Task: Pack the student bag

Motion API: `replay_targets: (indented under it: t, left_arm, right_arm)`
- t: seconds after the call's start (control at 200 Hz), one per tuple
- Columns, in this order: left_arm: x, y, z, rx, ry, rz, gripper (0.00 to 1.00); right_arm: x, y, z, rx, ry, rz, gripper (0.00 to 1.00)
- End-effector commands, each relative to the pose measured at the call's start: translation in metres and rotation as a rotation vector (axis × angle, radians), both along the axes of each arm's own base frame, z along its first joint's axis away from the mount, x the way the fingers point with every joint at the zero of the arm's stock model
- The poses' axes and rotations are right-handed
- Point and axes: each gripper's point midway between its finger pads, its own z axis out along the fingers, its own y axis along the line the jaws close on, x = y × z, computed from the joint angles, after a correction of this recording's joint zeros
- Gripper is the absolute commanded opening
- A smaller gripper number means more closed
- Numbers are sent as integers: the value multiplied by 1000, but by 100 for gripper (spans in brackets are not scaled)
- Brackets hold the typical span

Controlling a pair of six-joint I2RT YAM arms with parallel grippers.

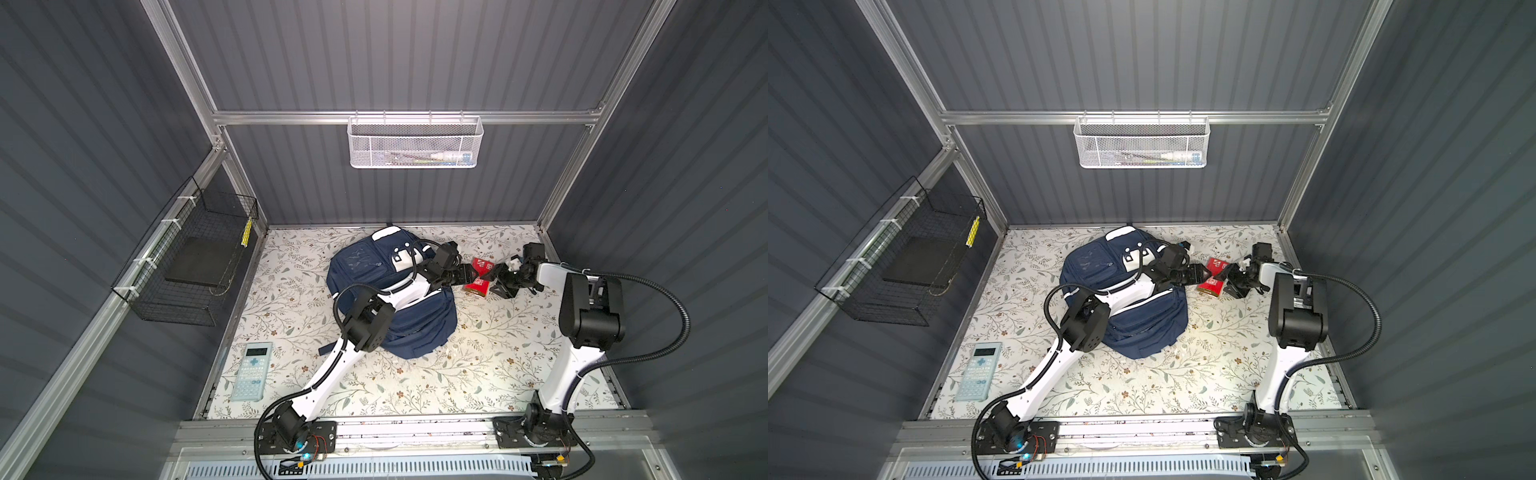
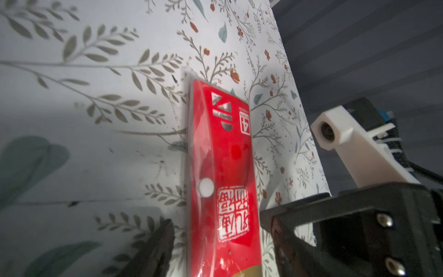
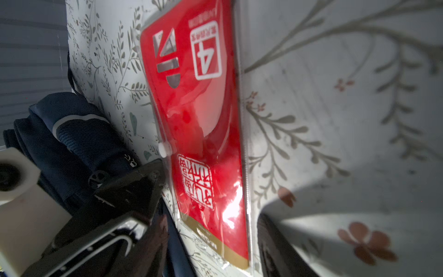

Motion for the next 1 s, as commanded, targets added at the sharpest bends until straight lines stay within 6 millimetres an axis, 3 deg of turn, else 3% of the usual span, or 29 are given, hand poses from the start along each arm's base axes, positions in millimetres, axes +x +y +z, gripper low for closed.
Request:
replay_targets:
  t: [0.0, 0.115, 0.255, 0.47, 0.56, 0.73, 0.926, 0.996]
  left_arm:
    - [-60, -13, -70, -40, 310, -76, 64]
    - [-66, -16, -59, -86, 320, -76, 58]
    - [-72, -19, -29, -178, 317, -94, 52]
    - [-80, -9, -5, -104, 227, -104, 22]
    - [-79, -7, 3, -86, 195, -107, 0]
    - [-82, -8, 40, -140, 154, -134, 0]
    - [-102, 2, 119, -295, 124, -175, 0]
    - [-116, 5, 137, -371, 149, -192, 0]
  right_arm:
    - [-1, 7, -3, 33, 17, 14, 60]
    - [-8, 6, -3, 28, 22, 20, 60]
    - [-24, 4, -3, 12, 40, 25, 56]
    - [-45, 3, -3, -16, 42, 27, 53]
    - [-51, 1, 1, -30, 20, 19, 54]
    - [-61, -12, 31, -57, -114, -33, 64]
    - [-74, -15, 81, -85, -307, -23, 70]
    - [-76, -9, 99, -34, -376, -13, 71]
